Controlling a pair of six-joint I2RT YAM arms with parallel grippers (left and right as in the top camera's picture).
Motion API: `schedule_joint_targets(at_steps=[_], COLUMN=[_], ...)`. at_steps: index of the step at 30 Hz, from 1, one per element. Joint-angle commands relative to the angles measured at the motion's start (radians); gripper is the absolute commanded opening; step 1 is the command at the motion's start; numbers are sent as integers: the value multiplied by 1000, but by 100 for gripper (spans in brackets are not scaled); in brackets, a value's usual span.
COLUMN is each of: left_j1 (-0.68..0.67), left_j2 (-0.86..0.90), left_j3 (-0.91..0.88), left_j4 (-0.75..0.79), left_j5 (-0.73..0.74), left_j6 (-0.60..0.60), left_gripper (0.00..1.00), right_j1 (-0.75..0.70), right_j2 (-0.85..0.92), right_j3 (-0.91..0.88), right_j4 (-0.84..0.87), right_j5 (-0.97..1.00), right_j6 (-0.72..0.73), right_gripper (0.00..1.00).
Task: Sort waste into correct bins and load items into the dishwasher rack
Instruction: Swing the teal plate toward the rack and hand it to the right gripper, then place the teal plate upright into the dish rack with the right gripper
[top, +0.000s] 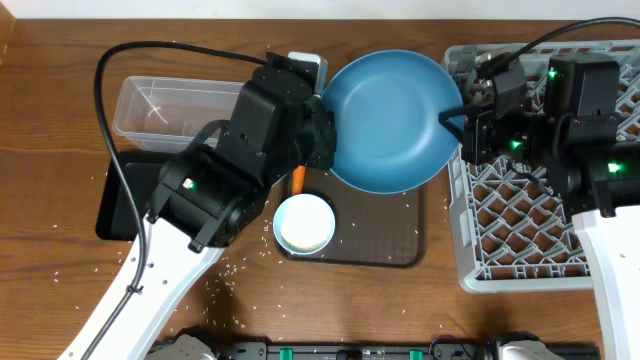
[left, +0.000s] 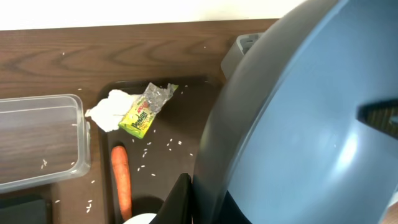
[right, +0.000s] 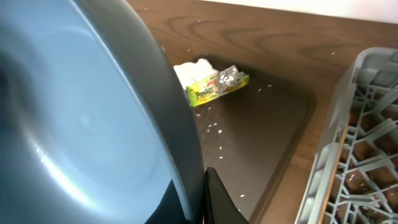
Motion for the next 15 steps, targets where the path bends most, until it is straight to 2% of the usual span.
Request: schedule_joint_targets(at_steps=[1, 3, 4, 5, 7, 8, 11, 15], left_j1=[0, 0, 0, 0, 0, 0, 0, 0], left_j2=[-22, -22, -22, -22, -24, -24, -27, -30], left_j3=[16, 16, 16, 16, 16, 16, 16, 16], left_j4=[8, 8, 8, 8, 8, 8, 12, 16], left_j5=[33, 32, 32, 32, 32, 32, 32, 32], left_j6=[6, 11, 20, 34, 53, 55, 55, 54], left_gripper=[8, 13, 23, 43, 72, 81, 91, 93], right_j1=[-1, -9, -15, -22, -36, -46, -79, -138], right_j2=[-12, -24, -33, -41, -55, -62, -71, -69], right_j3=[1, 1, 1, 1, 1, 1, 1, 1], right_j4=[8, 14, 15, 14, 8, 3, -14, -30], right_j5=[65, 110, 162, 232, 368, 445, 657, 943], right_j6=[-25, -21, 0, 34, 86, 107, 153, 208], right_gripper=[1, 1, 1, 1, 1, 1, 1, 1])
